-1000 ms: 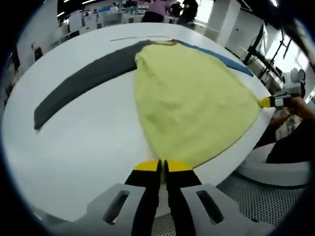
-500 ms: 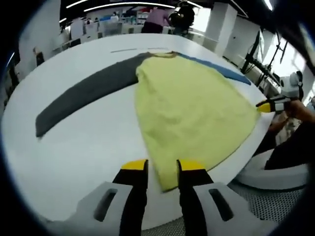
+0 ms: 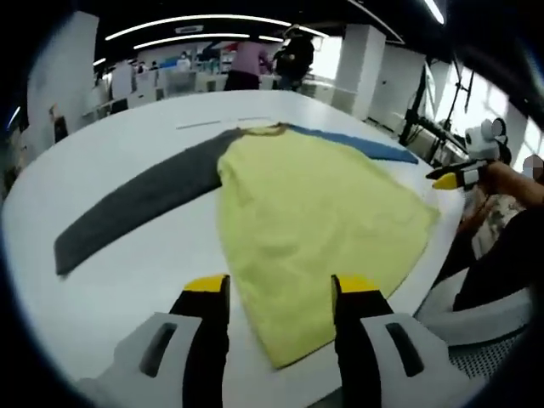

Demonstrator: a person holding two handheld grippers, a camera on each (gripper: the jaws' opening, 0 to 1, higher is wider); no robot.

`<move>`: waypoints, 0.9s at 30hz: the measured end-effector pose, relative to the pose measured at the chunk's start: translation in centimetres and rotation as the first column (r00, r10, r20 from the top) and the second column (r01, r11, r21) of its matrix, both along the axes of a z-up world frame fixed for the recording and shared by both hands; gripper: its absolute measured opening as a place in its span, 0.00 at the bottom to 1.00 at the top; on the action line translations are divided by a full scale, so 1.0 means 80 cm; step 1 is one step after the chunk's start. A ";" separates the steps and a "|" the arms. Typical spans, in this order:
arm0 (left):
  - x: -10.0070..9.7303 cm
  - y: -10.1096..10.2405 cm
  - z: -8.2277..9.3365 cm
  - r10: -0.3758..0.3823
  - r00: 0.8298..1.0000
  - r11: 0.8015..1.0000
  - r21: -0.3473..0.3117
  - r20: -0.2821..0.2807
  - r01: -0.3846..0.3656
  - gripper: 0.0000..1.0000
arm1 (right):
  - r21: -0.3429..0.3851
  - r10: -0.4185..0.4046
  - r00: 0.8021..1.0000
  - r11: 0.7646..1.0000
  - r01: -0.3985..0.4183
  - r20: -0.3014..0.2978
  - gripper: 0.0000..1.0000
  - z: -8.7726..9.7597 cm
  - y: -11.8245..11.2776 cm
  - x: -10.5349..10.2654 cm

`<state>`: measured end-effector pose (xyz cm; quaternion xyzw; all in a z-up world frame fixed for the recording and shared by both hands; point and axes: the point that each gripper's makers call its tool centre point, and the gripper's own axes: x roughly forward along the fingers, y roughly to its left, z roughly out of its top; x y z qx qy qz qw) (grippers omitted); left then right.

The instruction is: Fold the garment on the visible template until the final outline fits inside the template.

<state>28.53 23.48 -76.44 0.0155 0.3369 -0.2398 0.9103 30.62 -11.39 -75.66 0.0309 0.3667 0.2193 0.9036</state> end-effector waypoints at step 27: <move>0.018 -0.035 0.031 -0.114 0.982 0.992 -0.038 0.148 0.121 0.95 | 0.011 -0.259 0.965 0.966 0.259 0.042 0.96 -0.006 -0.157 0.091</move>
